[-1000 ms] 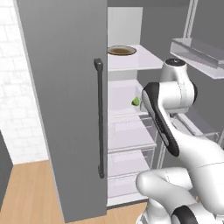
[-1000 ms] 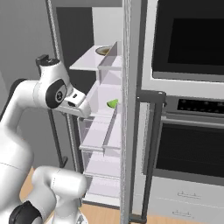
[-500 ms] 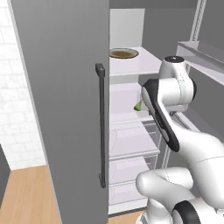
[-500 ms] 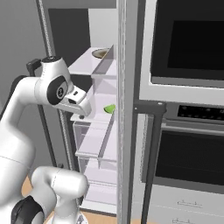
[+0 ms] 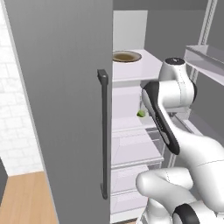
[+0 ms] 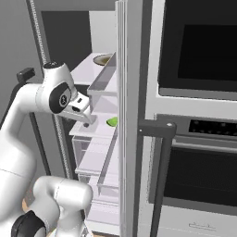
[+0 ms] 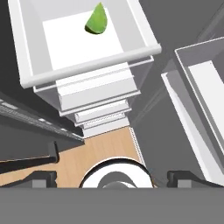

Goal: Grab a lemon wedge from the fridge and one ice cube from the ice bowl, and put them in the glass of lemonade.

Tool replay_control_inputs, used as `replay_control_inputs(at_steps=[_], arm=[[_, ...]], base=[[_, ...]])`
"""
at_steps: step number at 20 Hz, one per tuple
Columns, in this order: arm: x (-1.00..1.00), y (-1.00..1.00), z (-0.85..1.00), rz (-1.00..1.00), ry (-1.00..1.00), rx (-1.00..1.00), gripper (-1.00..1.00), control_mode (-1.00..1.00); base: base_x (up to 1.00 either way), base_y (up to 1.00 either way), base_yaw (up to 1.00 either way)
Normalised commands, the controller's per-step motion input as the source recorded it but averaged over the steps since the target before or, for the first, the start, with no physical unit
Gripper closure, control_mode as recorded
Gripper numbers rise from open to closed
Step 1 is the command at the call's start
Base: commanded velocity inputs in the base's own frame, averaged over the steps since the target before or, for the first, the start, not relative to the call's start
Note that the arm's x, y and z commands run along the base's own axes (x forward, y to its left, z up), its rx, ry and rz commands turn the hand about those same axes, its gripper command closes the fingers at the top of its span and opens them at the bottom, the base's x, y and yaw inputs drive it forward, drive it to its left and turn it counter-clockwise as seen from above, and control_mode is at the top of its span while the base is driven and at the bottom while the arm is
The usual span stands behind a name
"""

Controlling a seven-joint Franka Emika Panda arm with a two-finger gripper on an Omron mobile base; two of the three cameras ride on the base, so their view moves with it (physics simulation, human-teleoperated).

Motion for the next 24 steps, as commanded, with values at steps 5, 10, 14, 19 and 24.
replay_control_inputs(at_steps=[5,10,14,19,24], arm=[[0.00,0.00,0.00,0.00,0.00,0.00,-1.00,1.00],[0.58,0.00,-0.25,0.00,0.04,0.00,-1.00,-1.00],[1.00,0.00,-0.40,0.00,0.00,0.00,-1.00,-1.00],[0.85,0.00,-0.48,0.00,0.00,0.00,-1.00,-1.00],[0.32,0.00,-0.64,0.00,0.00,0.00,-1.00,-1.00]], base=[[0.31,0.00,0.00],[0.00,0.00,0.00],[0.00,0.00,0.00],[0.00,0.00,0.00],[0.00,0.00,0.00]])
